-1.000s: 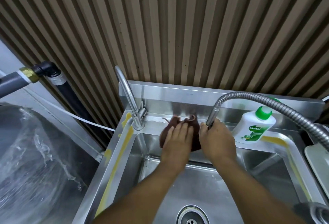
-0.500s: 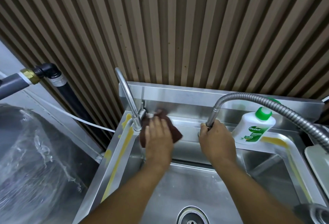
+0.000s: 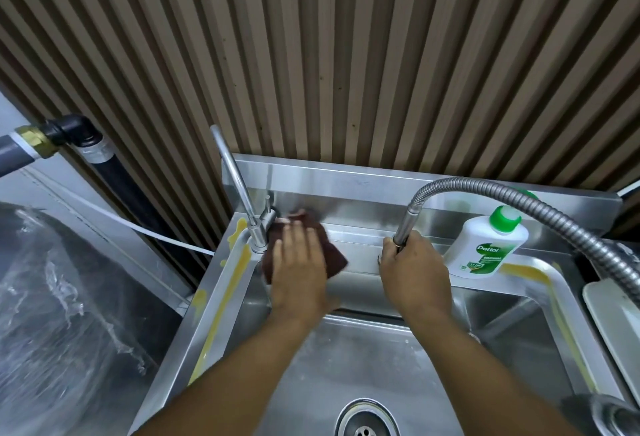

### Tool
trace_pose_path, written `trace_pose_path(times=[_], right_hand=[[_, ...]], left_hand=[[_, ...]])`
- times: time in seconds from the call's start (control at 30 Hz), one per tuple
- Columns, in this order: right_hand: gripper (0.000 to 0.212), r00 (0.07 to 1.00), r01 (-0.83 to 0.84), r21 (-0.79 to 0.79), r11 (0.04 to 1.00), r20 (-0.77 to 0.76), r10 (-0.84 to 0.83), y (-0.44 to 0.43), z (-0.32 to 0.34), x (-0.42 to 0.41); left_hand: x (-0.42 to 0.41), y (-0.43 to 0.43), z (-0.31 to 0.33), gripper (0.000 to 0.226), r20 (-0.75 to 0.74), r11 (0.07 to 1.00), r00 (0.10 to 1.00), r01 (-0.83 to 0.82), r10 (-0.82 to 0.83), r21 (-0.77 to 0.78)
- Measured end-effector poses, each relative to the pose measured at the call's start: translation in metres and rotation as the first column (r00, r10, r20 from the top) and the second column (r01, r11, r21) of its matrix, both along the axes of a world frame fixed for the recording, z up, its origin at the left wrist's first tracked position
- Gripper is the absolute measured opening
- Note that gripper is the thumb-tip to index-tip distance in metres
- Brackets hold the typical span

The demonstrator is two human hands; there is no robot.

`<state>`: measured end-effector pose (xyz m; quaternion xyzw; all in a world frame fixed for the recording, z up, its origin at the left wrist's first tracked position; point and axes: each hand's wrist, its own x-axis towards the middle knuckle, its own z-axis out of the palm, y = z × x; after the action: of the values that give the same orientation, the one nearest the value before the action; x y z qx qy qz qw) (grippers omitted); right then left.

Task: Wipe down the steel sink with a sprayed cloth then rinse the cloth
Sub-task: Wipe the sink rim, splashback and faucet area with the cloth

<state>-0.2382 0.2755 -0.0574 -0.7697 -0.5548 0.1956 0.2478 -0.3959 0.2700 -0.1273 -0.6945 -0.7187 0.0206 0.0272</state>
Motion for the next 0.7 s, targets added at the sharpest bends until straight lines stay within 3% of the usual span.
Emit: trace_pose_path(times=[0.13,0.3,0.47,0.57,0.63,0.7], right_hand=[[0.031,1.000,0.010,0.007,1.000,-0.003,-0.010,0.000,0.000,-0.001],[0.030,1.000,0.015,0.004,1.000,0.006,-0.015,0.000,0.001,-0.001],[0.029,1.000,0.000,0.011,1.000,0.003,0.000,0.000,-0.001,-0.001],[0.029,1.000,0.003,0.008,1.000,-0.004,-0.003,-0.001,0.000,-0.001],[0.028,1.000,0.008,0.000,1.000,-0.006,-0.008,-0.001,0.001,-0.001],[0.027,1.000,0.014,-0.004,1.000,-0.006,-0.014,0.000,0.000,0.000]], left_hand=[[0.020,0.007,0.005,0.143,0.067,0.983,0.981,-0.181,0.181,-0.018],[0.071,-0.001,-0.017,0.110,0.058,0.973,0.974,0.214,-0.220,0.090],[0.015,0.010,-0.006,0.104,0.015,0.986,0.988,-0.157,0.156,0.057],[0.021,0.020,-0.004,0.104,0.046,0.969,0.969,-0.245,0.244,0.018],[0.048,0.017,-0.007,0.090,0.102,0.982,0.985,-0.152,0.140,0.115],[0.069,0.009,-0.017,0.078,0.126,0.967,0.986,0.080,-0.113,0.242]])
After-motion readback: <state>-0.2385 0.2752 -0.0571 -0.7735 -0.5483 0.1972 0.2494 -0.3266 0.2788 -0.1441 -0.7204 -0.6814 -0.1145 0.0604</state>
